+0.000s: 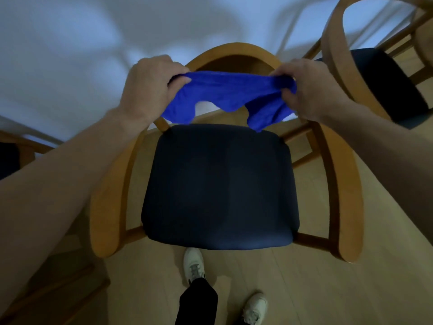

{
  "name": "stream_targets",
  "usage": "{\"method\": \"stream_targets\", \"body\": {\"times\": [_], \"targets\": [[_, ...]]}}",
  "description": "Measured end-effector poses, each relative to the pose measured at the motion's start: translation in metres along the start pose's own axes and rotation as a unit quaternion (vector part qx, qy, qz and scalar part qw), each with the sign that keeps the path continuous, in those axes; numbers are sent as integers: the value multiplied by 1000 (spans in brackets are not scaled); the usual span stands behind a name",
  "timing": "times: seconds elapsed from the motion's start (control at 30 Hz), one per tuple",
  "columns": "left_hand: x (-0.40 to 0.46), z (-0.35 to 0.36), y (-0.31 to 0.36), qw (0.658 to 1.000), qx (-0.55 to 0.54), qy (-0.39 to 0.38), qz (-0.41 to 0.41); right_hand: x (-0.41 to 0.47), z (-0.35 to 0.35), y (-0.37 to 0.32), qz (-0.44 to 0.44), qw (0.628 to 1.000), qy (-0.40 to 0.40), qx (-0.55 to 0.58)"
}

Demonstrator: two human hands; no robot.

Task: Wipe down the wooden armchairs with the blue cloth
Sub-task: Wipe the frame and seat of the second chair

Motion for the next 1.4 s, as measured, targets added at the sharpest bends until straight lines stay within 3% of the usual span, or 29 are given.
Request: {"method": "stream_targets", "body": {"times": [0.07, 0.17, 0.3, 0.4, 0.47, 0.57, 0.73, 0.83, 1.0, 1.1, 1.13, 1.23, 1.33, 1.4], "targets": [[-4, 8, 5, 999, 9, -40, 22, -11, 15, 5, 25, 999, -46, 0], [-22, 34, 13, 989, 34, -130, 57, -36, 26, 21, 78, 996, -34, 9], [-60, 77, -1, 972, 67, -224, 1, -66, 85, 28, 108, 980, -166, 22], [-77, 104, -15, 947, 88, -308, -36, -74, 106, 39, 145, 970, -182, 66], [-70, 103, -22, 948, 76, -305, -59, -67, 102, 46, 147, 974, -160, 56], [-41, 83, -33, 964, 85, -240, -79, -47, 77, 48, 115, 988, -104, 24], [-23, 63, -34, 979, 49, -186, -63, -39, 51, 55, 92, 996, -14, -3], [-40, 80, -27, 981, 77, -178, -28, -48, 77, 60, 79, 996, -15, -36], [-121, 152, -25, 957, 114, -264, -40, -102, 176, 53, 102, 987, -126, -3], [-212, 205, -15, 900, 177, -397, -25, -170, 254, 24, 102, 953, -286, -5], [-241, 220, -12, 875, 188, -444, -33, -191, 271, 17, 112, 946, -304, -13], [-284, 243, -5, 840, 198, -503, -47, -236, 287, 7, 196, 946, -260, -18], [-254, 246, -2, 873, 186, -451, -12, -246, 282, -14, 252, 948, -196, 14], [-218, 248, 2, 901, 143, -411, 5, -243, 287, -32, 292, 933, -181, 103]]}}
Point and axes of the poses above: each hand's wrist, its own x-axis towards the middle knuckle, its own z-axis out of the palm, y = z × x, the point moved 9 cm from there along x, towards the middle knuckle, and after that the axes turned 6 degrees about -z, right-handed, at the moved point
